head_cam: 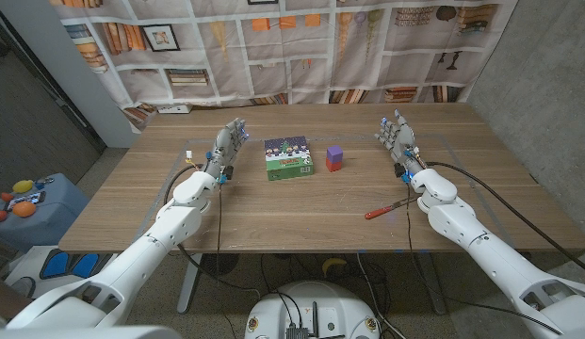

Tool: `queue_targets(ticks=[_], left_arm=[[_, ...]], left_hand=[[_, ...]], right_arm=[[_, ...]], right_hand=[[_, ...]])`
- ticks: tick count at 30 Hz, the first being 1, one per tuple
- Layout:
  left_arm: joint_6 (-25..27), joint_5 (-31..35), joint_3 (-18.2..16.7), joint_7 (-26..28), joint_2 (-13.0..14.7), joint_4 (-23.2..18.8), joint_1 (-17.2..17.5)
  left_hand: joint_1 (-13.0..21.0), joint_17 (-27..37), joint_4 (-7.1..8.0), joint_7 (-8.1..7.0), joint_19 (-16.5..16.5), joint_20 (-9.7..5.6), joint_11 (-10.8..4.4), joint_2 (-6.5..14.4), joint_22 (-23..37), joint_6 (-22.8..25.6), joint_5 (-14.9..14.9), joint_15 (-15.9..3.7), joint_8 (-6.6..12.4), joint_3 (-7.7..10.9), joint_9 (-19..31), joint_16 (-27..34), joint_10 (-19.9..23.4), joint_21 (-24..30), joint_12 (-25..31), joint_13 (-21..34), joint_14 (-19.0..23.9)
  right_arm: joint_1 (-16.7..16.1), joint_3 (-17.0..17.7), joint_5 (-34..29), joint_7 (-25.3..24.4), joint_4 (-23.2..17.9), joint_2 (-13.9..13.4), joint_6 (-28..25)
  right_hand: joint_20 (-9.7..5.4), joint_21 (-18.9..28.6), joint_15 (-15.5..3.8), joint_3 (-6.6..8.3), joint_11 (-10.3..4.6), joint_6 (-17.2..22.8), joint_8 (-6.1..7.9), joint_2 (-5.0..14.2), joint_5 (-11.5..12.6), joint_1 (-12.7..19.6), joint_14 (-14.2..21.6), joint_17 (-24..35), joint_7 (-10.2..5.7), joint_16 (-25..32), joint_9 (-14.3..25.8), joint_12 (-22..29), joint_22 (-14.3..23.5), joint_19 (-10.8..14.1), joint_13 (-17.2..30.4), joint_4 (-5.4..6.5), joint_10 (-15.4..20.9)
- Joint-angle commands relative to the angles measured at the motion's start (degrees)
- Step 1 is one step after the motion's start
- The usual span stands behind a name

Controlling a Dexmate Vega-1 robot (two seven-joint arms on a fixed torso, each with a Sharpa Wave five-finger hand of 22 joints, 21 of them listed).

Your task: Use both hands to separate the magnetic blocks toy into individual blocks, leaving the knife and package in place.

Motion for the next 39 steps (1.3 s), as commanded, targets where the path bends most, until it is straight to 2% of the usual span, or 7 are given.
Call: queue_targets(ticks=[1,8,11,20,33,39], left_arm=[[1.23,0.27,0.02,0.79,1.29,-3.46,1.67],[1.49,0.07,-0.94,2.26,2.41,-6.22,3.62],[1.77,0.32,-1.3,3.08,3.02,-7.34,4.24],[2.34,0.9,-2.46,5.0,4.62,-9.92,5.68],[2.04,0.64,-3.36,5.14,5.13,-10.0,6.04],[2.21,0.68,-3.4,4.63,5.55,-9.97,5.81]], left_hand=[[0.08,0.14,-0.18,0.33,-0.15,-0.4,-0.03,4.39,0.21,-0.54,0.17,0.0,0.25,0.42,0.07,0.18,-0.51,0.21,0.33,0.17,-0.54],[0.11,0.14,-0.33,0.16,-0.09,-0.35,-0.1,4.37,0.2,-0.81,0.14,0.04,0.17,0.54,0.06,0.27,-0.25,0.2,0.39,0.15,-0.2],[0.13,0.14,-0.41,-0.13,-0.01,-0.3,-0.24,4.36,0.2,-0.98,0.12,0.0,0.12,0.6,0.06,0.29,0.03,0.21,0.47,0.14,-0.07],[0.16,0.13,-0.67,-0.85,0.38,-0.39,-0.69,4.34,0.2,-0.84,0.05,-0.5,0.25,0.84,0.04,0.43,1.06,0.27,0.71,0.12,0.71],[0.23,0.1,-1.09,-0.81,0.49,-0.54,-1.03,4.23,0.2,-0.12,-0.05,-0.78,0.49,1.11,0.03,0.46,1.9,0.18,0.78,0.1,1.45],[0.27,0.08,-1.33,-0.73,0.5,-0.62,-1.4,4.12,0.2,0.31,-0.1,-1.04,0.59,1.22,0.03,0.51,2.38,0.14,0.83,0.09,1.95]], right_arm=[[-1.69,-0.01,-1.81,-0.79,-3.02,-2.12,0.49],[-1.89,-0.92,-6.29,-3.3,-6.4,-4.43,-0.67],[-1.37,-1.5,-8.43,-3.53,-6.64,-4.89,0.11],[-0.33,-2.91,-13.98,-5.59,-11.18,-8.04,-4.29],[1.47,-5.05,-20.86,-5.55,-15.56,-12.13,-9.76],[2.06,-5.93,-24.15,-4.54,-18.47,-14.86,-12.83]], right_hand=[[-0.43,0.21,-0.33,0.35,0.11,0.58,0.35,0.44,0.43,0.05,-0.45,0.2,-0.07,0.28,0.26,0.21,0.06,0.28,0.09,0.09,0.44],[-1.05,0.23,-1.03,0.47,-0.17,0.57,0.3,0.51,0.52,0.46,-0.34,-0.02,-0.15,0.25,0.25,0.29,0.03,0.2,0.06,-0.09,0.62],[-1.27,0.23,-1.26,0.7,-0.31,0.58,0.28,0.64,0.59,1.0,-0.11,-0.27,-0.27,0.24,0.25,0.36,0.02,0.12,0.04,-0.43,0.83],[-1.7,0.15,-1.55,1.05,-0.46,0.27,0.15,0.73,0.64,1.92,-0.07,-0.68,-0.88,0.1,0.24,0.37,0.0,-0.25,0.0,-1.17,0.96],[-2.07,0.01,-1.68,1.51,-0.62,0.02,0.08,0.77,0.6,3.19,-0.01,-1.21,-2.01,-0.02,0.24,0.31,-0.03,-0.95,-0.03,-2.37,0.93],[-2.17,-0.02,-1.74,1.73,-0.75,-0.09,0.09,0.68,0.52,3.89,0.06,-1.47,-2.57,-0.05,0.24,0.28,-0.04,-1.27,-0.04,-3.1,0.84]])
